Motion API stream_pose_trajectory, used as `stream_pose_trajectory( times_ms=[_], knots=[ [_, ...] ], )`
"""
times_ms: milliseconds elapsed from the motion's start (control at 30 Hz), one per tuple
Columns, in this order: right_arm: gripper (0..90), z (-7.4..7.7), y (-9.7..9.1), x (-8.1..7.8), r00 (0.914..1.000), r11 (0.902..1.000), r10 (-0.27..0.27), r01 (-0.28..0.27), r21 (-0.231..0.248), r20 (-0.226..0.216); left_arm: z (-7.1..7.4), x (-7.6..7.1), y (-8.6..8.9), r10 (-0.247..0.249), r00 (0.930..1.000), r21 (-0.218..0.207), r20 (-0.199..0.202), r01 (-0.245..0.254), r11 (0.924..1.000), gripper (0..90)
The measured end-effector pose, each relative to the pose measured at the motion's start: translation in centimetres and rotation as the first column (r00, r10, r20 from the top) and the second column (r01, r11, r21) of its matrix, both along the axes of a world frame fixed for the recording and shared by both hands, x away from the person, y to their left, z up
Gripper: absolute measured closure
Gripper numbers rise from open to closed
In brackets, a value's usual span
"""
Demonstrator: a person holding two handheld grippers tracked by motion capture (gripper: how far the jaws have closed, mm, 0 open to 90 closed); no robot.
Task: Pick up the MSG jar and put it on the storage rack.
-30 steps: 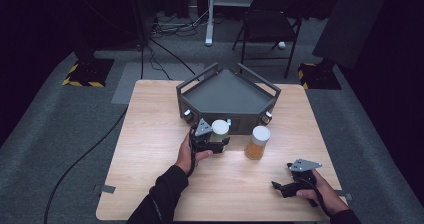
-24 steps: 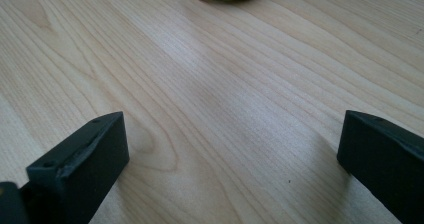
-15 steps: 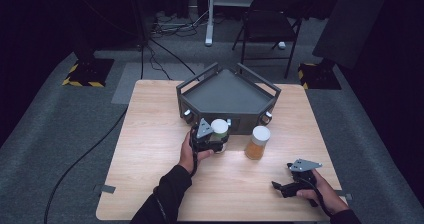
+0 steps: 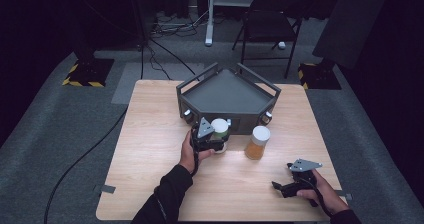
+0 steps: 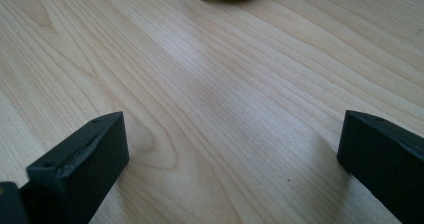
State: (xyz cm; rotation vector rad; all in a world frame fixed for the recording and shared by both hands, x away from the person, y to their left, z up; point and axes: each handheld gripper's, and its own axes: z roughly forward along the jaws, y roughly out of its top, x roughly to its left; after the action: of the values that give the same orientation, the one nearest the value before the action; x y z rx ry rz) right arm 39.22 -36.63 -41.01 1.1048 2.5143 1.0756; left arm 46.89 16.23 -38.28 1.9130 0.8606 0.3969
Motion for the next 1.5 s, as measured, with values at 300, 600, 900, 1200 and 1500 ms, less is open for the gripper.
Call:
stream_pose_trajectory(
  times_ms=[300, 600, 900, 1200, 1500],
  knots=[
    [0.0, 0.0, 0.0, 0.0, 1.0, 1.0, 0.001, -0.001, 0.0, 0.0, 1.8, -0.6, -0.3, 0.014, 0.9999, 0.02, 0.011, -0.014, 0.9997, 34.7],
    [0.0, 0.0, 0.0, 0.0, 1.0, 1.0, 0.001, -0.001, 0.0, 0.0, 3.5, -0.8, 0.0, 0.01, 0.9996, -0.008, 0.026, -0.01, 0.9999, 34.7],
    [0.0, 0.0, 0.0, 0.0, 1.0, 1.0, 0.0, 0.0, -0.001, 0.0, 5.8, -0.9, 0.4, 0.016, 0.9987, -0.031, 0.049, -0.015, 0.9994, 34.5],
    [0.0, 0.0, 0.0, 0.0, 1.0, 1.0, -0.002, 0.002, -0.001, 0.0, 7.2, -0.6, 0.7, 0.005, 0.9981, -0.038, 0.062, -0.003, 0.9993, 34.5],
    [0.0, 0.0, 0.0, 0.0, 1.0, 1.0, -0.002, 0.002, -0.001, 0.0, 8.4, -0.2, 0.8, 0.02, 0.9969, -0.043, 0.076, -0.017, 0.9989, 34.5]
  ],
)
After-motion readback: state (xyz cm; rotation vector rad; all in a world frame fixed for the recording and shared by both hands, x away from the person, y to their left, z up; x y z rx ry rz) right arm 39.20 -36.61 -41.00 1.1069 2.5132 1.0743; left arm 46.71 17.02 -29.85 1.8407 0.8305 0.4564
